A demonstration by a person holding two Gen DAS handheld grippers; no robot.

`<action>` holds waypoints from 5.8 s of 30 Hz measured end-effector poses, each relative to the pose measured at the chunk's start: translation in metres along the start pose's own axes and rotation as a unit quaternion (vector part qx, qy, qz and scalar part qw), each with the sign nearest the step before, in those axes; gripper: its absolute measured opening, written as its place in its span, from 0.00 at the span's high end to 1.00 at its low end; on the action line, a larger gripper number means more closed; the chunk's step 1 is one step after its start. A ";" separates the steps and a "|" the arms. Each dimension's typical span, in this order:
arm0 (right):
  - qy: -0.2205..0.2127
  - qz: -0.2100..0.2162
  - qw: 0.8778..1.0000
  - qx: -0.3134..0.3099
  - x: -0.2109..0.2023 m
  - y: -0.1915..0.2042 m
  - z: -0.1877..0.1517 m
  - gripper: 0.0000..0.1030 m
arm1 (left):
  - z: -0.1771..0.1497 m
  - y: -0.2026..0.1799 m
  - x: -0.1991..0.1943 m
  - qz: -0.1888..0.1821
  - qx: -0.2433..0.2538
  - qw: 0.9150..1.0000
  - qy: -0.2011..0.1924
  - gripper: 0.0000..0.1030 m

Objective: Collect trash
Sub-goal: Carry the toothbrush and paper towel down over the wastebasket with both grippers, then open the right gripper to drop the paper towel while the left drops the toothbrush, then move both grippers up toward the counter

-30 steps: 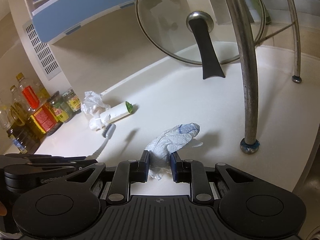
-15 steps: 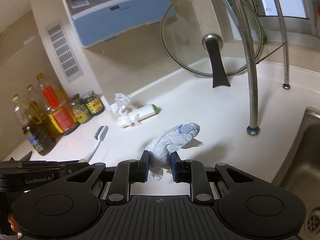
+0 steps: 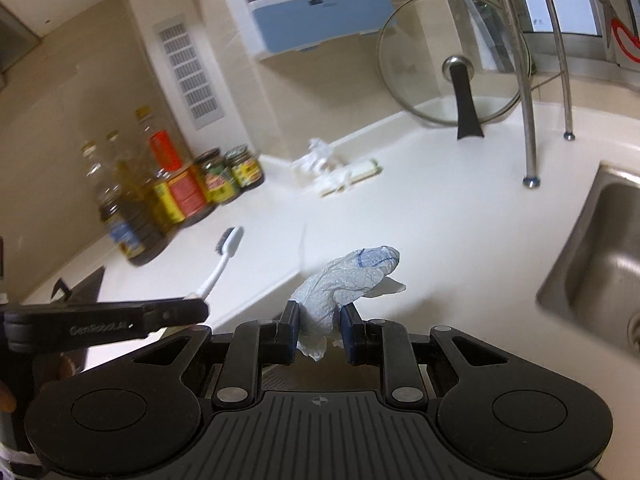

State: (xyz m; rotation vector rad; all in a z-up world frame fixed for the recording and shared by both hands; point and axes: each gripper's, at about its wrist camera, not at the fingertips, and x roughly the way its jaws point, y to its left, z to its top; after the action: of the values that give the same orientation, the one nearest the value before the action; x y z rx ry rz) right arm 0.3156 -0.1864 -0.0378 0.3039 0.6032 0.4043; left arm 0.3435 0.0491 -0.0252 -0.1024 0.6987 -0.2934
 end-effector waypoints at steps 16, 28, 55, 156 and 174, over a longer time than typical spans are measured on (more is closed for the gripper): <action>0.095 0.018 0.995 0.011 0.008 0.025 -0.063 0.78 | -0.059 0.014 -0.014 0.004 -0.042 0.998 0.054 0.83; 0.181 0.020 0.983 -0.011 0.048 -0.008 -0.096 0.78 | -0.093 0.015 0.023 0.036 -0.090 0.989 0.115 0.83; 0.193 -0.024 0.975 0.105 0.132 -0.045 -0.154 0.78 | -0.132 0.046 0.099 0.028 -0.096 0.977 0.186 0.83; 0.142 -0.047 0.986 0.079 0.010 0.015 -0.077 0.56 | -0.080 0.048 -0.025 0.000 -0.014 0.993 0.114 0.68; 0.071 -0.028 0.997 0.028 0.031 -0.004 0.001 0.37 | -0.005 0.066 -0.023 0.044 -0.037 0.998 0.025 0.67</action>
State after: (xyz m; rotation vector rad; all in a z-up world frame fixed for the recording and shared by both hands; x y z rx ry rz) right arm 0.3409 -0.1763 -0.0537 0.3128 0.7623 0.3565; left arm 0.3391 0.1189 -0.0275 -0.1352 0.7615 -0.1850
